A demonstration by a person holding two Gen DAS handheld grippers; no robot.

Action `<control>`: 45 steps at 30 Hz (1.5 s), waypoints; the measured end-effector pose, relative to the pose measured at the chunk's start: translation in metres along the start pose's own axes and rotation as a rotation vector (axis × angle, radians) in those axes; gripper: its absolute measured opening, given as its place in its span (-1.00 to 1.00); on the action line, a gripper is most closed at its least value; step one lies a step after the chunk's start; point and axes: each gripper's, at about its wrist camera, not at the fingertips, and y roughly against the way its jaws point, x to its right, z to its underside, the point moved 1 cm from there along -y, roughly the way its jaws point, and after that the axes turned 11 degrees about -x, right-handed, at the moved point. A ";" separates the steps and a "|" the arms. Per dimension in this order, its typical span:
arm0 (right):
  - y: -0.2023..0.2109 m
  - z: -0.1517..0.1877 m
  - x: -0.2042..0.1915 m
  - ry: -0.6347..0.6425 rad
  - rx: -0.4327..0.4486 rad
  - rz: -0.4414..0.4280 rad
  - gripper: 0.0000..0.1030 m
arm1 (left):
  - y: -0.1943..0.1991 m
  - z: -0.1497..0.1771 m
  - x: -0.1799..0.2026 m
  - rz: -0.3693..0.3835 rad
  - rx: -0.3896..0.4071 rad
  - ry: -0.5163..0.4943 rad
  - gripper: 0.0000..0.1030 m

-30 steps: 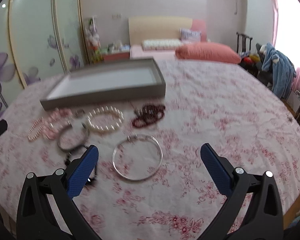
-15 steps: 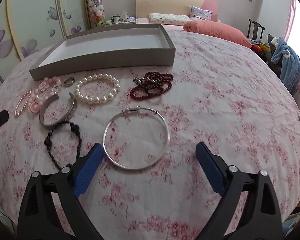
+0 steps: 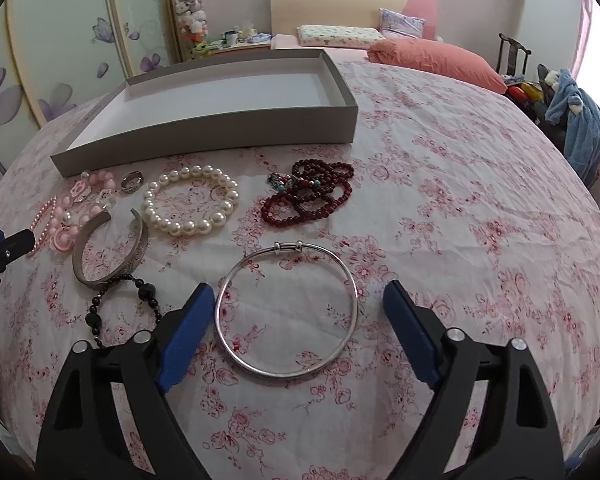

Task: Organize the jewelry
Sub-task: 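Grasp the silver bangle with the right gripper while the left grasps the pink pearl bracelet, then lower the bangle into the grey tray with the right gripper while the left releases its bracelet there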

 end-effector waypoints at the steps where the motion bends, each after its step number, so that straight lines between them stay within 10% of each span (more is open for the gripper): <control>1: 0.000 0.000 0.000 0.000 0.000 -0.001 0.68 | -0.001 -0.001 0.000 -0.003 -0.005 -0.002 0.92; 4: 0.002 -0.001 0.001 0.008 0.011 -0.004 0.39 | -0.006 -0.006 0.000 -0.003 -0.020 -0.001 0.83; 25: 0.001 -0.005 0.004 0.003 0.008 -0.002 0.41 | -0.008 -0.011 -0.010 -0.023 -0.017 0.006 -0.20; 29: 0.001 -0.003 0.004 0.009 0.011 -0.008 0.39 | -0.005 -0.007 -0.006 -0.019 -0.010 0.001 -0.84; 45: 0.033 -0.001 0.003 0.007 0.152 -0.062 0.38 | 0.026 -0.008 -0.008 0.019 0.096 0.005 -0.88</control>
